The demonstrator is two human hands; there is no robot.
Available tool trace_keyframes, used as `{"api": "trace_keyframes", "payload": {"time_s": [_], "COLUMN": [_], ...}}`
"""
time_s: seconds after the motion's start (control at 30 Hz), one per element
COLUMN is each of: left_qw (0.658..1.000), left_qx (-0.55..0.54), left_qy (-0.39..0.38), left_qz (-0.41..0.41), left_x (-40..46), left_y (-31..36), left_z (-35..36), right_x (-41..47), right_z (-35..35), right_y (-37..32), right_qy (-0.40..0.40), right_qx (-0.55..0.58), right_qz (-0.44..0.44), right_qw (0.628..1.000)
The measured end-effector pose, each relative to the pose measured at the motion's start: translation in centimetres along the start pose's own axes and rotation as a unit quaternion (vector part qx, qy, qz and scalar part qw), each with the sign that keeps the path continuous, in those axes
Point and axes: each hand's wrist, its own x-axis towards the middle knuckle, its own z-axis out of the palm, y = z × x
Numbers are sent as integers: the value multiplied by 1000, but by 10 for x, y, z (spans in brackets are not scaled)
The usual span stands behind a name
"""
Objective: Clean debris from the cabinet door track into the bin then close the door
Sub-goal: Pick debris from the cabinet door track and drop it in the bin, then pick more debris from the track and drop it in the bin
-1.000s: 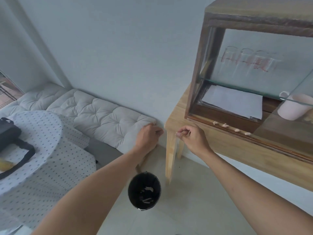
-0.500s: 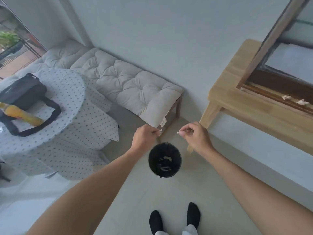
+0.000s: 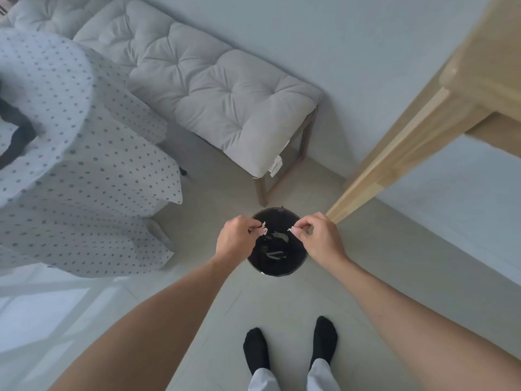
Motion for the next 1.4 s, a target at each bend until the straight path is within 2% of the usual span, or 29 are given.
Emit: {"api": "trace_keyframes", "payload": {"time_s": [0.1,0.23,0.43,0.63,0.8,0.97,1.13,1.4], "left_qw": [999,999,1000,998,988,977,962,947], "left_qx": [10,22,14,-47,-75,-59,-47,-35], "left_qy": [-31,-27,-4,32,73,91,107,86], "left_qz": [-25,-27,-11,31,113,186,245,308], "left_x": [10,10,-12,-37,-54,-68,-80,-90], "left_y": [-14,-18,10,88,155,220,282,365], "left_z": [12,10,-32,-110,-178,-223,-234,-201], "right_x": [9,7,-16,-44,-75,-98,-117,-147], "right_z": [15,14,-28,-107,-182,-245,-298,-369], "right_y": [13,15,-19,-91,-148,-182,-192,-158], "right_qy": [-4,4,32,93,154,202,263,334], "right_qx": [5,-1,14,37,53,63,66,52], "right_qz": [16,24,3,-42,-73,-95,-99,-91], "right_qw": [1000,1000,999,994,984,973,957,937]}}
